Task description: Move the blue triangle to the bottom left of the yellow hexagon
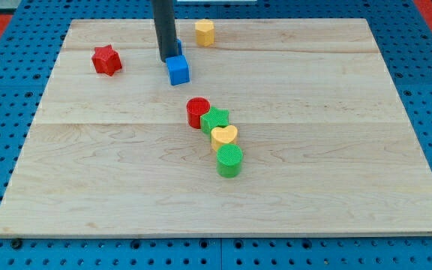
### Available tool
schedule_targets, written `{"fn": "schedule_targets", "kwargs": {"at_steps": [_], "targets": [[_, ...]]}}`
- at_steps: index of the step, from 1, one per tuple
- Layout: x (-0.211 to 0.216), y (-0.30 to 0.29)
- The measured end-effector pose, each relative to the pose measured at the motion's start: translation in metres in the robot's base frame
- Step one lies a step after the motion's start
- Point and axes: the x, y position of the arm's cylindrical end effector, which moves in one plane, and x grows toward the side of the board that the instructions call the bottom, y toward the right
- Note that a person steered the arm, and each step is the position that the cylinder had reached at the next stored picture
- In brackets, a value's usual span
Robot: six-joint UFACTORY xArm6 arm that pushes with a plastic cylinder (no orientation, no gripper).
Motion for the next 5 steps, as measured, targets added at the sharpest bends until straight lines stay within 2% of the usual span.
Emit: {"fn": "schedule_targets", "kwargs": {"at_steps": [2, 3, 5], "targets": [[0.000, -0.048], [-0.030, -0.049], [-0.034, -0.024]]}}
